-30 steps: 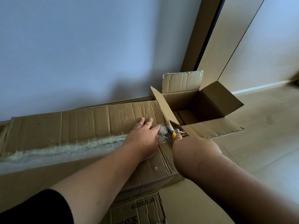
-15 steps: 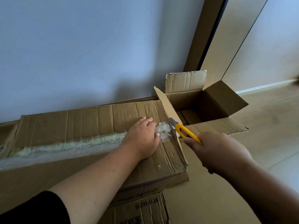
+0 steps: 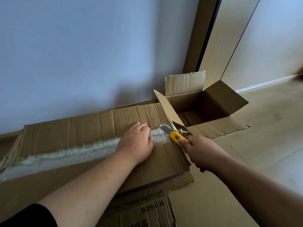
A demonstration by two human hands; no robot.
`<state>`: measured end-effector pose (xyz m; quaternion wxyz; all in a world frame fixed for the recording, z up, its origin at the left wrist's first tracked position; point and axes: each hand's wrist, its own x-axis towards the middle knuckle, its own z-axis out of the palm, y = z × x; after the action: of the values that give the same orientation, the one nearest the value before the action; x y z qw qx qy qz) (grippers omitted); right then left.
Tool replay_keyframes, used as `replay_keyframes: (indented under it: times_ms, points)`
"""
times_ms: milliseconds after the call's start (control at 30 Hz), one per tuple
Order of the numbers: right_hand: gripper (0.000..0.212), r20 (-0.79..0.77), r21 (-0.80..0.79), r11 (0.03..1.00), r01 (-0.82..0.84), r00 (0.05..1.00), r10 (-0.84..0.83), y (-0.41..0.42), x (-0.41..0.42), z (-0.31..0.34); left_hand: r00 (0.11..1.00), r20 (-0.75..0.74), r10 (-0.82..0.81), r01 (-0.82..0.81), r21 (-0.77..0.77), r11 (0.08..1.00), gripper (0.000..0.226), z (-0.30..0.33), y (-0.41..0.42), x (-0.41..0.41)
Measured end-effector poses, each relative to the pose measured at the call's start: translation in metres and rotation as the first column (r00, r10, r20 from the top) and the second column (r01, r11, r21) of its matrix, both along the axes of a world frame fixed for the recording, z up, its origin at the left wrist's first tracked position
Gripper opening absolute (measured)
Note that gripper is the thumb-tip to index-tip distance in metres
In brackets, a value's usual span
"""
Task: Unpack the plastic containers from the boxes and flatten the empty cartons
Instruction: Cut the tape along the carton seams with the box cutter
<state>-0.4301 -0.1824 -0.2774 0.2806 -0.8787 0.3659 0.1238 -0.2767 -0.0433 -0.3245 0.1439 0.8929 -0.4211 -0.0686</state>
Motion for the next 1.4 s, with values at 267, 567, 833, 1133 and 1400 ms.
replay_keyframes:
  times_ms: [267,567,833,1133,1400]
  points:
    - [0.023,0.0,0.108,0.991,-0.075,0.997,0.076,-0.005,0.001,0.002,1.0,0.006,-0.001,0.001,-0.006,1.0,0.04,0.002,0.003,-0.001]
    - [0.052,0.099,0.365,0.914,-0.178,0.983,0.152,-0.019,-0.023,0.006,1.0,0.005,-0.015,0.015,0.0,1.0,0.037,0.003,0.001,0.0]
    - [0.072,0.161,0.39,0.908,-0.154,0.982,0.097,-0.041,-0.027,-0.008,0.993,0.113,0.019,-0.021,0.021,1.0,0.029,0.009,-0.003,-0.004]
    - [0.009,0.017,0.361,0.931,-0.06,0.998,0.058,-0.081,-0.056,-0.08,0.989,0.148,0.01,-0.011,0.01,1.0,0.033,0.008,-0.006,-0.001]
    - [0.017,-0.235,0.168,0.964,0.204,0.958,-0.162,-0.106,-0.124,-0.23,0.987,0.16,0.024,-0.029,0.024,0.999,0.032,0.009,-0.007,-0.006]
